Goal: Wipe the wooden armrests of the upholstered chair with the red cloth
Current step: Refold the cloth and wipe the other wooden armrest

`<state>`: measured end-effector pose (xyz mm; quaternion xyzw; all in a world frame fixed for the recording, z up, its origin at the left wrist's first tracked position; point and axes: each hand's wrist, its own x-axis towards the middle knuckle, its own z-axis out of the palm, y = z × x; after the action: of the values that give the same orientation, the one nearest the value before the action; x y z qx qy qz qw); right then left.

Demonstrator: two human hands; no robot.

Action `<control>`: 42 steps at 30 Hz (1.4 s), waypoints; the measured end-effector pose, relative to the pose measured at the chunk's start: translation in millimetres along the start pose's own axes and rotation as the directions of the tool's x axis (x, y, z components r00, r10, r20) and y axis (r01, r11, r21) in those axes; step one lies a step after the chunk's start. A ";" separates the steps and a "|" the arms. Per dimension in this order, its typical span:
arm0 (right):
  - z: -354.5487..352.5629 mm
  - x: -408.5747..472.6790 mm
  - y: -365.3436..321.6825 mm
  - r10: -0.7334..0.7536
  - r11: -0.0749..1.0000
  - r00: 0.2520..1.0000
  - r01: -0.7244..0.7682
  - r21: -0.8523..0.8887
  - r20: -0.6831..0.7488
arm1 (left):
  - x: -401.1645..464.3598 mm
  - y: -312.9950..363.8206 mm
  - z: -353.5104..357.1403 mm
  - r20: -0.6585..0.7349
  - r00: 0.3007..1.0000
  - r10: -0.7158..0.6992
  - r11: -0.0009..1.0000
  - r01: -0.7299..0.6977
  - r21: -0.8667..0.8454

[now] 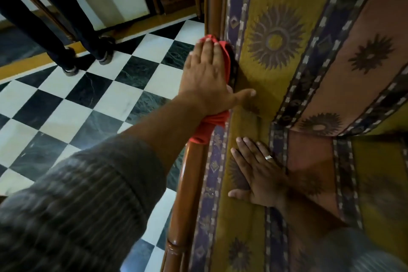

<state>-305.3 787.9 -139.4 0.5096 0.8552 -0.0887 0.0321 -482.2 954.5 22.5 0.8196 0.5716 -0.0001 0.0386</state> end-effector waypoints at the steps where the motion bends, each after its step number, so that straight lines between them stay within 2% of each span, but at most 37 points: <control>1: 0.0 -1.5 0.9 0.001 1.000 1.000 -0.001 -0.007 0.002 | 1.0 2.3 1.7 -0.018 1.000 -0.023 1.000 0.023 -0.012; 4: -1.6 -3.4 0.9 0.013 1.000 1.000 -0.013 0.006 0.006 | -1.2 6.5 -1.0 -0.050 0.998 -0.031 0.999 0.029 -0.044; 6: -3.1 -3.4 0.0 0.013 1.000 1.000 -0.013 0.012 0.015 | -3.3 5.2 -4.7 -0.037 0.999 -0.003 1.000 0.002 -0.006; 11: -4.3 -2.3 -0.2 0.011 1.000 1.000 -0.011 0.014 0.025 | -8.1 -9.8 -8.8 0.040 0.980 0.195 0.974 -0.198 0.105; 17: -3.3 -1.4 -0.8 0.021 1.000 1.000 -0.021 -0.010 0.019 | 3.2 -25.2 -11.4 0.062 0.950 0.307 0.942 -0.312 0.124; 19: -2.2 -1.7 -1.1 0.017 1.000 1.000 -0.016 -0.025 0.018 | 4.7 -25.8 -10.6 0.054 0.956 0.290 0.953 -0.294 0.081; 23: -0.1 -2.8 -1.6 0.020 0.999 1.000 -0.019 -0.044 0.008 | 0.3 -7.9 -2.7 -0.008 0.988 0.155 0.986 -0.155 -0.056; 32: -1.7 -0.8 -1.2 0.025 1.000 1.000 -0.025 -0.019 -0.001 | -62.8 -5.4 9.9 0.000 0.982 0.189 0.982 -0.189 -0.028; 38: 3.6 -2.4 -1.7 0.036 0.999 0.999 -0.036 -0.010 -0.028 | -6.8 -3.3 1.3 0.020 0.990 0.137 0.991 -0.137 -0.001; 42: 5.4 -2.7 -0.4 0.040 0.999 0.999 -0.041 -0.014 -0.029 | 5.7 -3.0 6.5 -0.015 0.995 0.096 0.995 -0.096 0.002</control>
<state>-304.6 784.4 -144.3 0.5278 0.8458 -0.0741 0.0253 -482.7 960.5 15.6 0.8461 0.5320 0.0077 0.0339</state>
